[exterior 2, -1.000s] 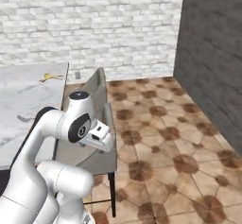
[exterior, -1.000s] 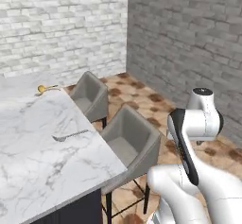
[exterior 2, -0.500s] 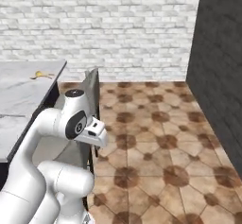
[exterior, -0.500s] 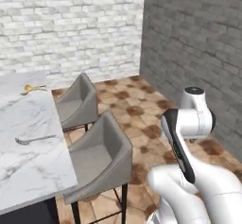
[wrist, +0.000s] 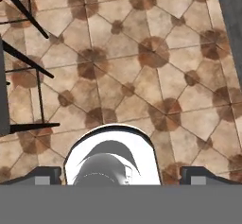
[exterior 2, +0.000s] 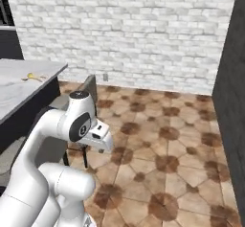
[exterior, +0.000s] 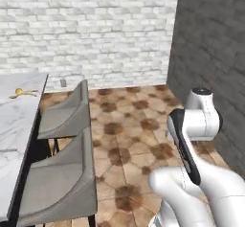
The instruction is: Pick up the metallic utensils from the counter and place them in the open drawer. Make sure not to pick up any wooden utensils.
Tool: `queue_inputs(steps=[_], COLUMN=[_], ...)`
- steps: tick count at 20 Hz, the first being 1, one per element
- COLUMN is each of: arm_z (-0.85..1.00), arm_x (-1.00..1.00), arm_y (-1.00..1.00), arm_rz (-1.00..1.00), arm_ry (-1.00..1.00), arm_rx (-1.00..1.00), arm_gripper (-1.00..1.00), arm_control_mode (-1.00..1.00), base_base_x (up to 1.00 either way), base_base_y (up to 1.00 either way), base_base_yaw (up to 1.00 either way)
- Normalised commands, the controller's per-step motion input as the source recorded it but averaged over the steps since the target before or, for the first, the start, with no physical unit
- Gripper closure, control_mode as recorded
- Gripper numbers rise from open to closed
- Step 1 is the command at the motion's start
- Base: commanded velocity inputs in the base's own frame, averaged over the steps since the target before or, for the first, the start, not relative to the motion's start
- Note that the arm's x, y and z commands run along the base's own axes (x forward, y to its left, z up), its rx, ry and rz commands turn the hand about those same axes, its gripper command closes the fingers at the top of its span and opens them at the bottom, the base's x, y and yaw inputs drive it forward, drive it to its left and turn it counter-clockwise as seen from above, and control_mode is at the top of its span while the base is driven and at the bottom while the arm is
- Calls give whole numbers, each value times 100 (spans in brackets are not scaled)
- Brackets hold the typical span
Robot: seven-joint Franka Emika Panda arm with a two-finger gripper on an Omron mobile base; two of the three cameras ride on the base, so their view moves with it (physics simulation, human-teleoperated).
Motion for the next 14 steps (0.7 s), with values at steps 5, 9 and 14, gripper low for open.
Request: queue_inputs(steps=[5, 9, 14], arm_z=[0, 0, 0], arm_x=[0, 0, 0], arm_y=[0, 0, 0], arm_rz=[0, 0, 0], arm_ry=[0, 0, 0], arm_rx=[0, 0, 0], arm_gripper=[-100, -100, -100], arm_control_mode=[100, 100, 100], base_base_x=[43, 19, 15], base_base_y=[-32, -2, -21], base_base_yaw=[86, 100, 95])
